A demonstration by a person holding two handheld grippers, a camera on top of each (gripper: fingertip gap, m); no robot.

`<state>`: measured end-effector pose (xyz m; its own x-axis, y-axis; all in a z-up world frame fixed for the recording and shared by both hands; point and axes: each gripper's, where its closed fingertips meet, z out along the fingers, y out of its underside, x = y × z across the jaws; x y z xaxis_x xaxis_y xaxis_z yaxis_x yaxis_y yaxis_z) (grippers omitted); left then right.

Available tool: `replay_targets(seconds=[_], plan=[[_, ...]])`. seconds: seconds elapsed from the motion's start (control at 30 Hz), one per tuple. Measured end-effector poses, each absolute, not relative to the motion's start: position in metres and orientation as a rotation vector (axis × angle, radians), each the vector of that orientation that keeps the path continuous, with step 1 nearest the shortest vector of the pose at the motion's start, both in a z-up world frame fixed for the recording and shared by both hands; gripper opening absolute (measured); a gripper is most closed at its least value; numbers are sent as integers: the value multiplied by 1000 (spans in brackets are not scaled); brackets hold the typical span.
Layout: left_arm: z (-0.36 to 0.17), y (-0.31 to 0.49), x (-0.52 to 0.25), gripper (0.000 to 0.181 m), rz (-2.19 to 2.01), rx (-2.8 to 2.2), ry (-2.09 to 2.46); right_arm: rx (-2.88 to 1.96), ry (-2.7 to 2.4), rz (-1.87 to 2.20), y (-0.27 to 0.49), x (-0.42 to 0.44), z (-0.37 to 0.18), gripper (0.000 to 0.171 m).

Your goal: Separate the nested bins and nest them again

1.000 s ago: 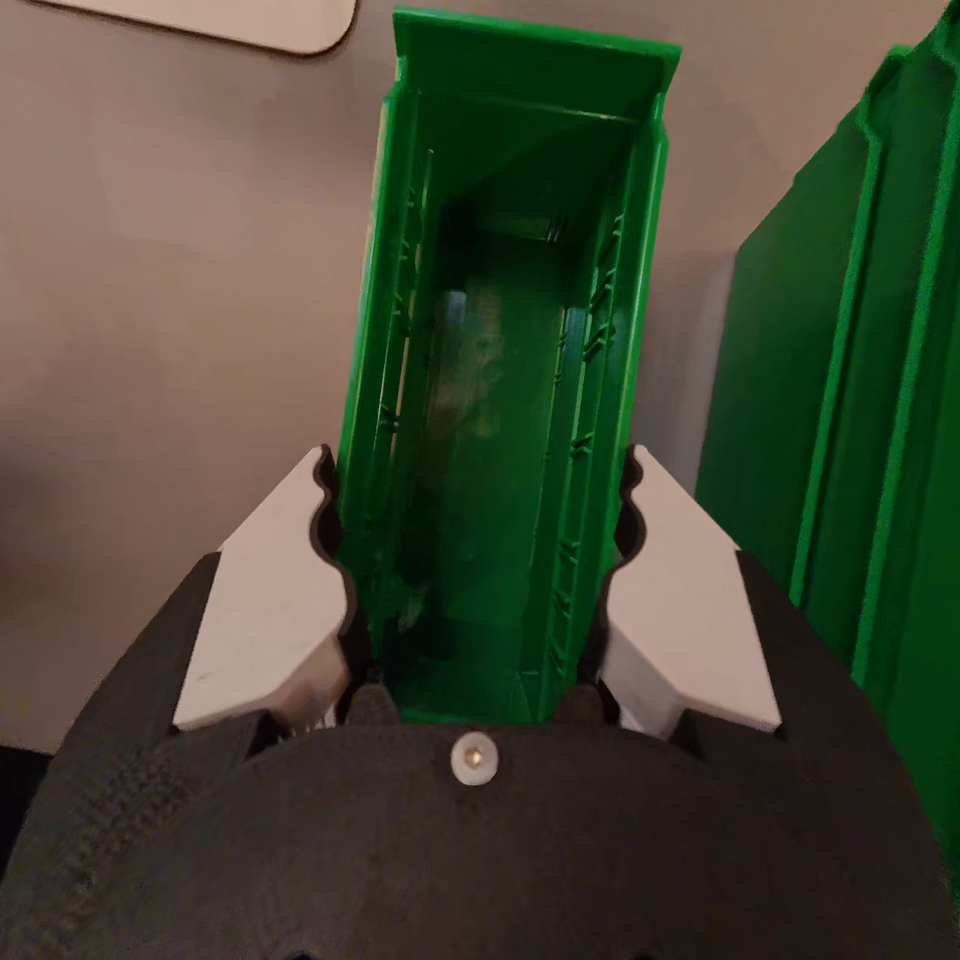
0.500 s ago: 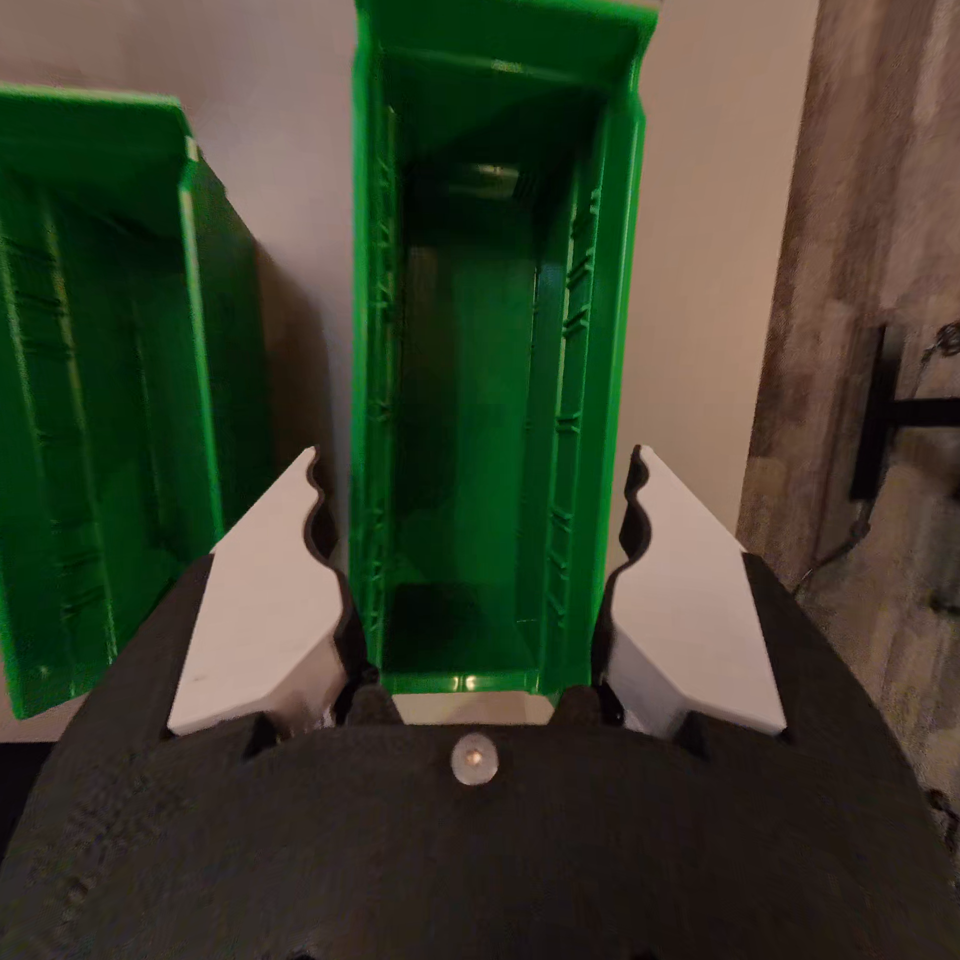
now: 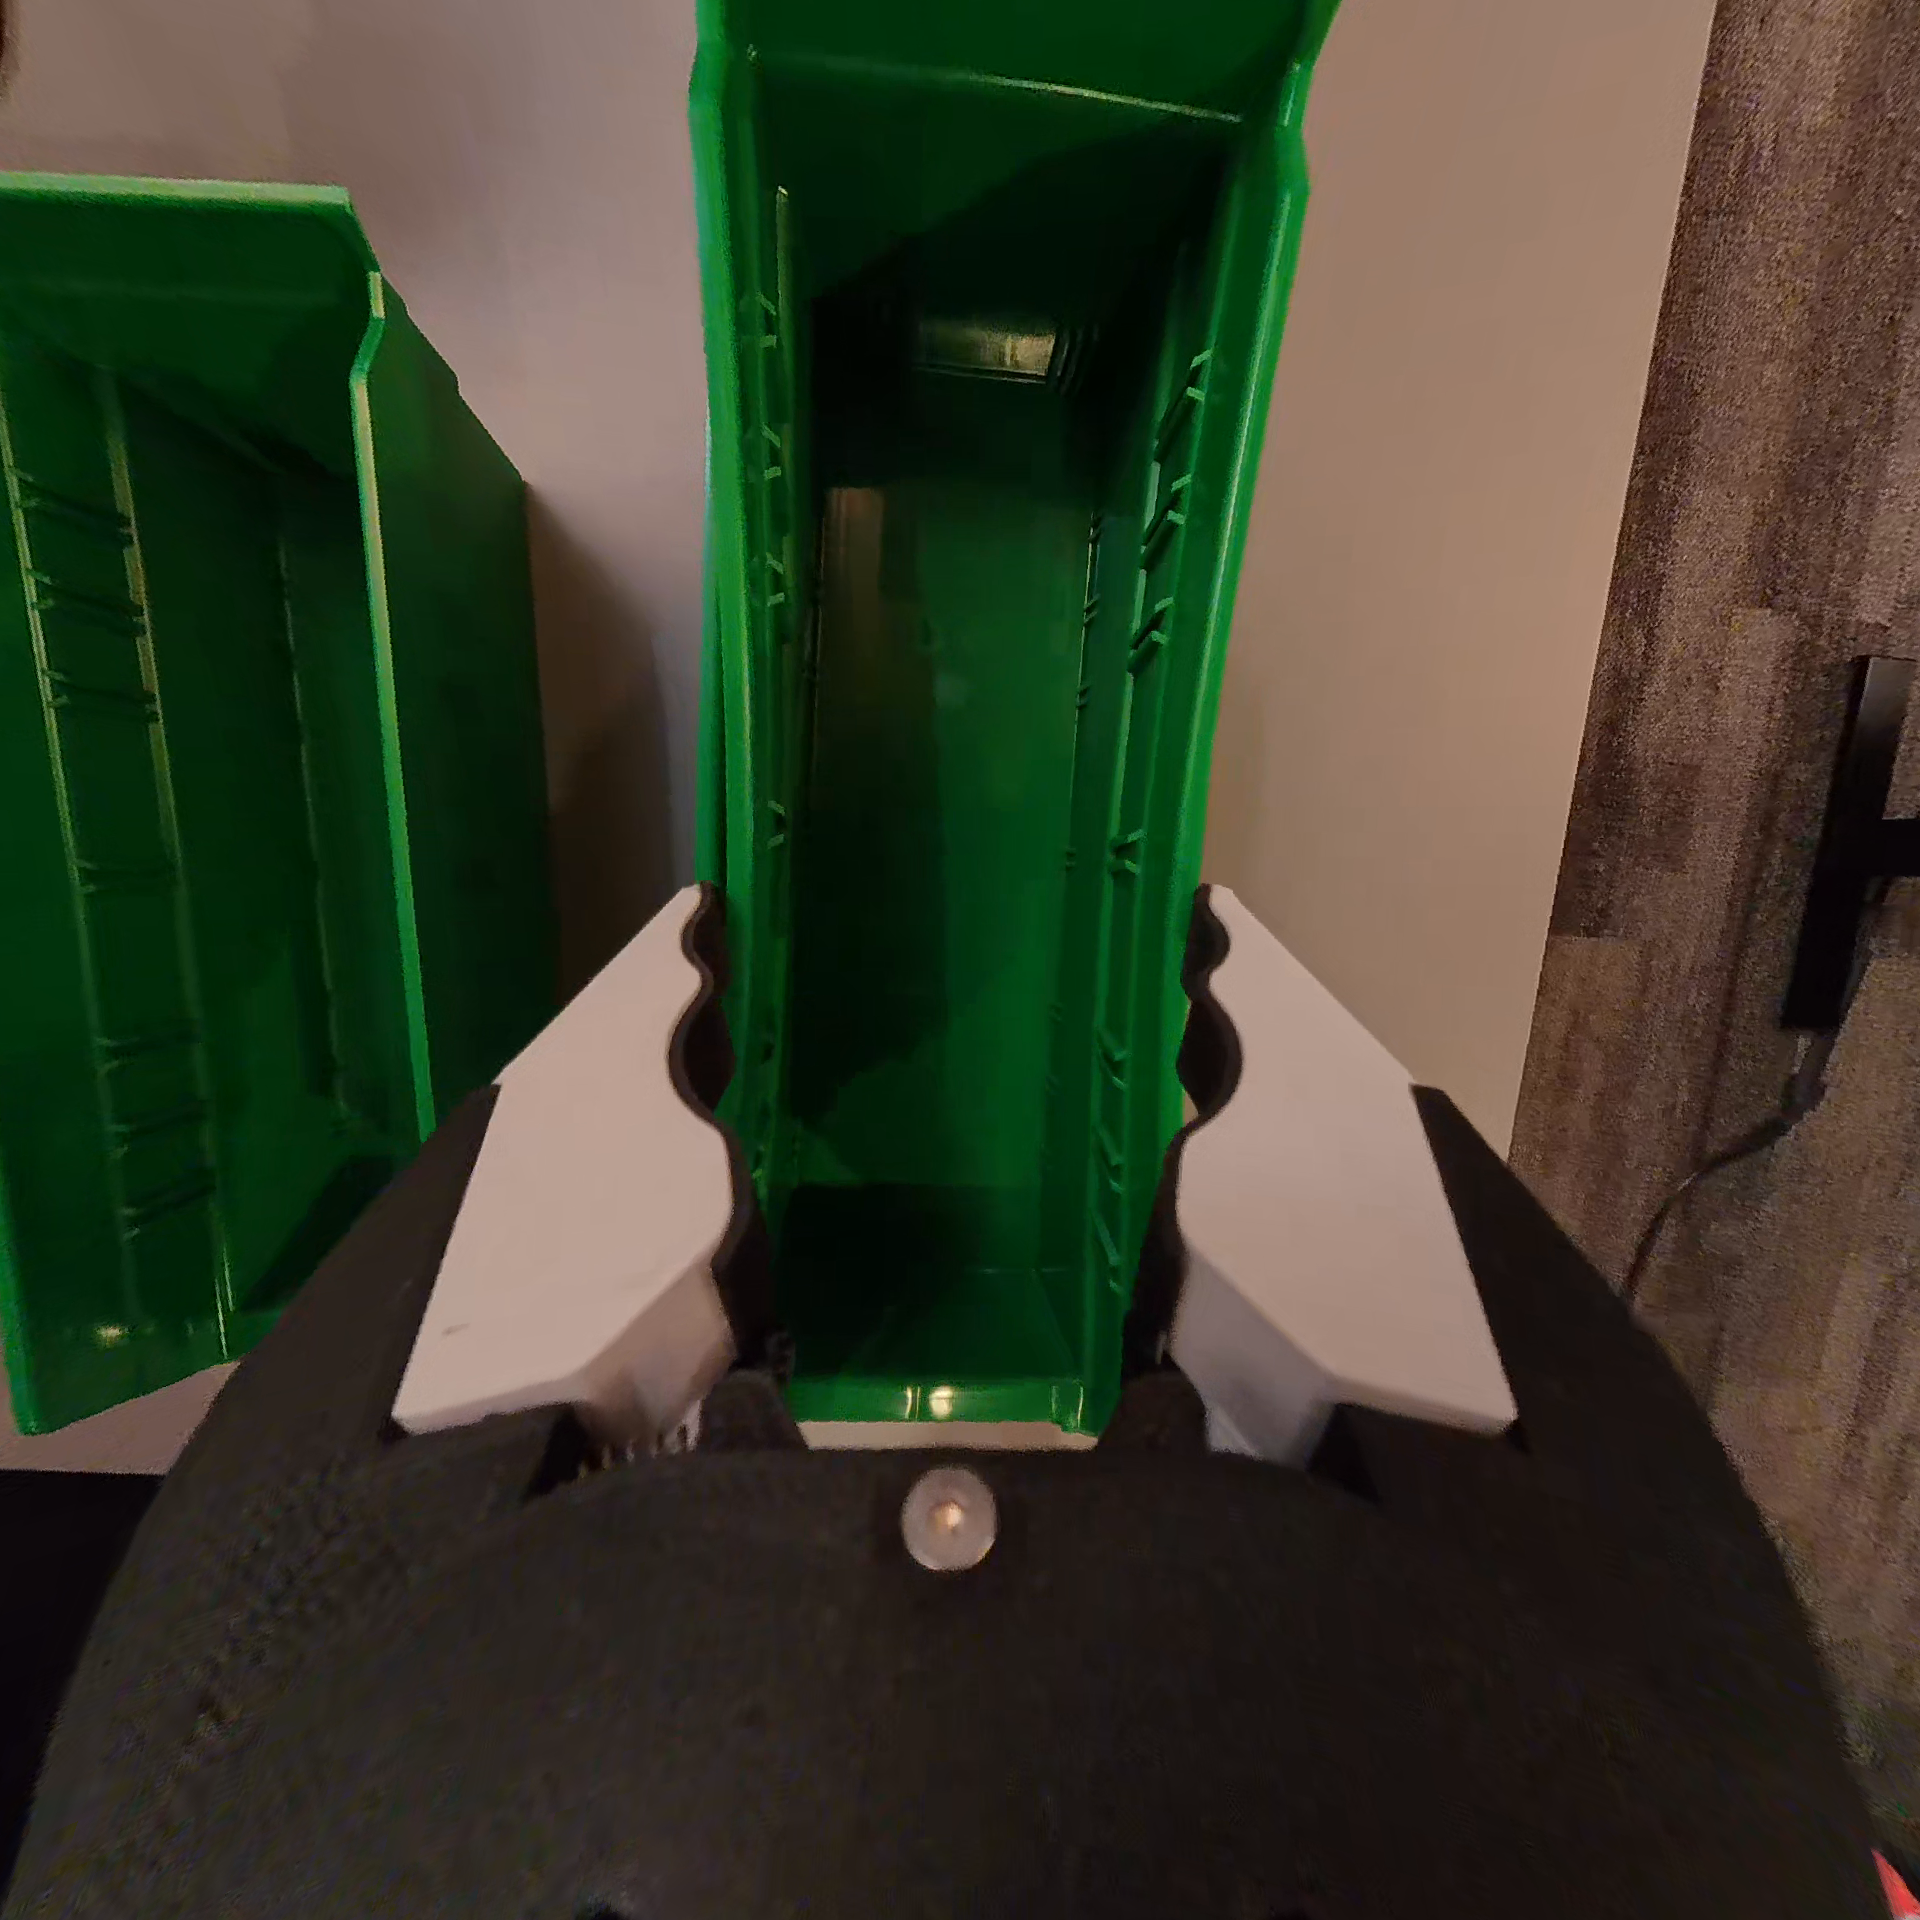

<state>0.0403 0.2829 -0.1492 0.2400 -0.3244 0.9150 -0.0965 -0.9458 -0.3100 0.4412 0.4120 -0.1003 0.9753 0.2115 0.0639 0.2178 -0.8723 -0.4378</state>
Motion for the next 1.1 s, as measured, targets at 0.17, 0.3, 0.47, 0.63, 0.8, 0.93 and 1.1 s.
replay_targets(seconds=[0.17,0.3,0.47,0.63,0.8,0.93,1.1], plan=[[-150,283,43,52,-1786,-2324,410,-2624,-279,9,415,440,-90,86],[-150,285,45,52,-1790,-2324,414,-2569,-259,27,421,439,-69,86],[-149,285,47,52,-1795,-2319,420,-2508,-249,41,426,438,-44,86],[-150,286,44,52,-1792,-2319,410,-2437,-245,48,425,429,-15,86],[-152,289,38,52,-1784,-2320,395,-2341,-269,100,420,397,36,86],[-151,295,33,52,-1776,-2310,381,-2277,-351,224,408,337,70,86],[-149,306,25,52,-1758,-2292,358,-2242,-443,411,386,243,64,86]])
